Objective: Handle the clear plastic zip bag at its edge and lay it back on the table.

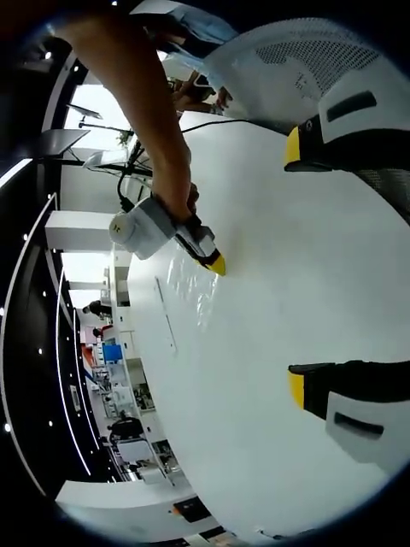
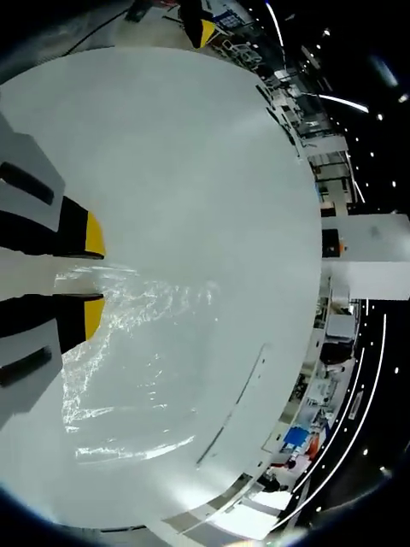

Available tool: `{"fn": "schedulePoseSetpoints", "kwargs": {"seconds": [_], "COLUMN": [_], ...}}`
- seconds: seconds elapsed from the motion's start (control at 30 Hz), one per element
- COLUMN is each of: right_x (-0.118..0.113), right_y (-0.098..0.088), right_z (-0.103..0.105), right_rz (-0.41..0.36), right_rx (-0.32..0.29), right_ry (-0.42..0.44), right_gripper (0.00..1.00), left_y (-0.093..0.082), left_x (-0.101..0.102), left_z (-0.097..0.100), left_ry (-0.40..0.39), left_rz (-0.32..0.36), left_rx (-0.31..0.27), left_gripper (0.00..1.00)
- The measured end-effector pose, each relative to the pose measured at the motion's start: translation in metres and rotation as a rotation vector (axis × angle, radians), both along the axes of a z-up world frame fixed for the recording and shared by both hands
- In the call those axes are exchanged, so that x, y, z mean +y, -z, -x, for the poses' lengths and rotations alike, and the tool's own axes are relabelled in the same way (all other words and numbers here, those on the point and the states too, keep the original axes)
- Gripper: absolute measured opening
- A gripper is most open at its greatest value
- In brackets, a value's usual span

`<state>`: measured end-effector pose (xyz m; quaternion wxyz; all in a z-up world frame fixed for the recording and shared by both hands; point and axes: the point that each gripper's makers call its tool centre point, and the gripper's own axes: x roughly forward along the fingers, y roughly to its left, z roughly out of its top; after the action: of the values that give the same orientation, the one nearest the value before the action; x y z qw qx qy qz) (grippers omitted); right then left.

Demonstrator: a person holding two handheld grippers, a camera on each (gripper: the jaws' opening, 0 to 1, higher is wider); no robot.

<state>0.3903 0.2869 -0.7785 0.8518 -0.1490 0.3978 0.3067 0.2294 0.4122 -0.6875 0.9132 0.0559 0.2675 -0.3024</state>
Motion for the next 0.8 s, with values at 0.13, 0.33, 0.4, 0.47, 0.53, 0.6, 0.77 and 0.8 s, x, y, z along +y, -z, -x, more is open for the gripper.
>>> {"fn": "schedulePoseSetpoints", "kwargs": {"seconds": [0.13, 0.33, 0.4, 0.47, 0.53, 0.6, 0.77, 0.8], "right_x": [-0.003, -0.004, -0.004, -0.003, -0.003, -0.004, -0.004, -0.005], "right_y": [0.0, -0.001, -0.001, -0.001, -0.001, -0.002, -0.006, -0.006], "right_z": [0.001, 0.005, 0.008, 0.009, 0.009, 0.013, 0.016, 0.017], "right_rz": [0.014, 0.016, 0.004, -0.001, -0.002, -0.004, -0.008, -0.008], "right_rx": [-0.002, 0.01, 0.015, 0.02, 0.021, 0.02, 0.004, 0.01], "right_ry": [-0.008, -0.051, -0.067, -0.089, -0.109, -0.132, -0.22, -0.229], "right_gripper": [0.04, 0.0, 0.0, 0.0, 0.0, 0.0, 0.0, 0.0], "left_y": [0.0, 0.0, -0.001, -0.001, -0.002, -0.001, 0.0, 0.0], "left_x": [0.001, 0.001, 0.001, 0.002, 0.002, 0.003, 0.003, 0.003], "left_z": [0.0, -0.001, -0.001, -0.001, -0.001, -0.001, 0.0, 0.0], "left_ry": [0.0, 0.001, 0.001, 0.001, 0.001, 0.003, 0.004, 0.004], "left_rz": [-0.002, -0.003, -0.004, -0.005, -0.004, -0.008, -0.009, -0.01], "left_rx": [0.001, 0.001, 0.001, -0.002, -0.001, -0.002, 0.001, 0.002], "left_gripper": [0.91, 0.91, 0.91, 0.91, 0.91, 0.91, 0.9, 0.9]}}
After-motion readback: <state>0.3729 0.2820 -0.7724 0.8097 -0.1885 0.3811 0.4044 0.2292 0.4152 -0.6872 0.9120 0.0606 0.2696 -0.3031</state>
